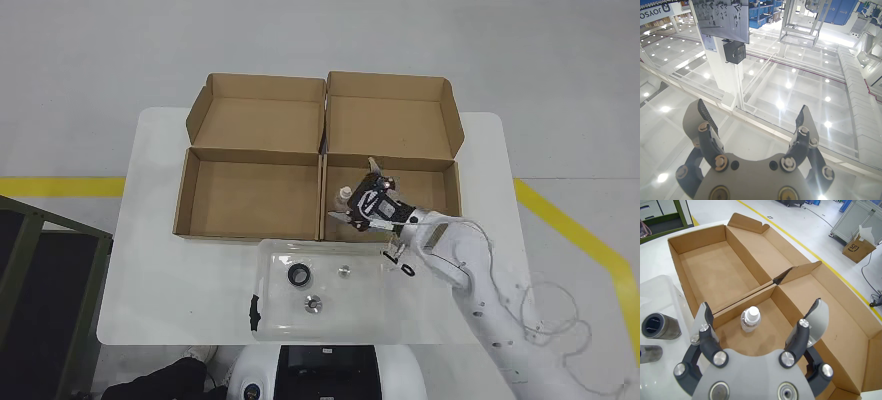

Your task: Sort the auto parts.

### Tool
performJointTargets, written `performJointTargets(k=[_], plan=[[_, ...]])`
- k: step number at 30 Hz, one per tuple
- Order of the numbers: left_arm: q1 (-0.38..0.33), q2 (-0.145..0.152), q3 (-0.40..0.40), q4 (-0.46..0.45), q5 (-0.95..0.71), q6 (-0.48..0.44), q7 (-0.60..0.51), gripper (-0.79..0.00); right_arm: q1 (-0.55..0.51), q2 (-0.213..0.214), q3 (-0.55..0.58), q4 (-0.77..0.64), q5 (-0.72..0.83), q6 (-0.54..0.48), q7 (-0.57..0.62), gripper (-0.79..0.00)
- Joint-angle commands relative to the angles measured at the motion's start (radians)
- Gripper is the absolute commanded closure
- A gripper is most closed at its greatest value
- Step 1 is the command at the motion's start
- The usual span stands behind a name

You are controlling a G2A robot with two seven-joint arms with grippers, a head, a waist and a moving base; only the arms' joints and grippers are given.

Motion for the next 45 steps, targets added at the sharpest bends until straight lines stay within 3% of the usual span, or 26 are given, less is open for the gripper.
performJointTargets(k=[1, 13, 22, 34, 45], plan=[[0.000, 0.000, 0.000, 0.000, 0.000, 0.000, 0.000, -0.785, -0.030, 0.006, 0.017, -0.059, 0.005, -0.031, 0.010, -0.785], [0.000, 0.000, 0.000, 0.000, 0.000, 0.000, 0.000, -0.785, -0.248, 0.044, 0.080, -0.316, 0.044, -0.251, 0.011, -0.785], [0.000, 0.000, 0.000, 0.000, 0.000, 0.000, 0.000, -0.785, -0.369, 0.068, 0.071, -0.327, -0.111, -0.382, -0.052, -0.785], [0.000, 0.000, 0.000, 0.000, 0.000, 0.000, 0.000, -0.785, -0.388, 0.082, 0.060, -0.234, -0.264, -0.332, -0.108, -0.785], [0.000, 0.000, 0.000, 0.000, 0.000, 0.000, 0.000, -0.785, -0.356, 0.082, 0.036, -0.182, -0.268, -0.284, -0.044, -0.770]])
